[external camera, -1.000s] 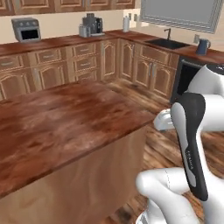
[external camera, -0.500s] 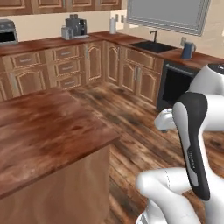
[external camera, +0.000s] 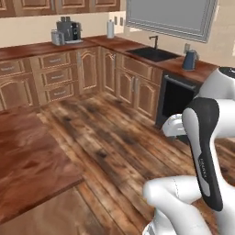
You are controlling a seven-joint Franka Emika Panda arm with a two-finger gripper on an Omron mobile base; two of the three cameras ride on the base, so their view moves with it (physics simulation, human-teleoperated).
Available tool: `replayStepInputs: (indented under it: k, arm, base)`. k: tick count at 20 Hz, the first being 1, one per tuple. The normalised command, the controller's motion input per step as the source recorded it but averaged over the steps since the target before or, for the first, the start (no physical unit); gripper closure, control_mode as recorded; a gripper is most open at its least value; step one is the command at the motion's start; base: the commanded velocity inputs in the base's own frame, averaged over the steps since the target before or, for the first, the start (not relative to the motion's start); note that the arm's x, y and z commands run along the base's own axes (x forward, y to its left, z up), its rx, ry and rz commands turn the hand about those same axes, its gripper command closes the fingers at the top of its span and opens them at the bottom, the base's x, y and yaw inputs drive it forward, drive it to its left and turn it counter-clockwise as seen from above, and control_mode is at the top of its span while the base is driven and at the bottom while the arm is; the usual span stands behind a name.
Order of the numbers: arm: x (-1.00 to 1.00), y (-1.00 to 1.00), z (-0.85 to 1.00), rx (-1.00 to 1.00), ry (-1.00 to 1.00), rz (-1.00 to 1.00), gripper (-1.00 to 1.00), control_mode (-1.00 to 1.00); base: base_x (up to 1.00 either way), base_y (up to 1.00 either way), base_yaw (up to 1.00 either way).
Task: Navigate to the coffee machine.
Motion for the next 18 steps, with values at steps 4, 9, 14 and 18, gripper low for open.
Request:
replayStepInputs:
  k: [4, 9, 14, 18]
  arm:
    - [0.00, 0.00, 0.00, 0.00, 0.00, 0.00, -1.00, 1.00]
    - [0.00, 0.00, 0.00, 0.00, 0.00, 0.00, -1.00, 1.00]
    - [0.00, 0.00, 0.00, 0.00, 0.00, 0.00, -1.00, 1.00]
    - [0.00, 0.00, 0.00, 0.00, 0.00, 0.00, -1.00, 1.00]
  base:
    - [1.00, -1.00, 0.14]
    - [1.00, -1.00, 0.16]
    - [1.00, -0.99, 0.23]
    - [1.00, -0.35, 0.32]
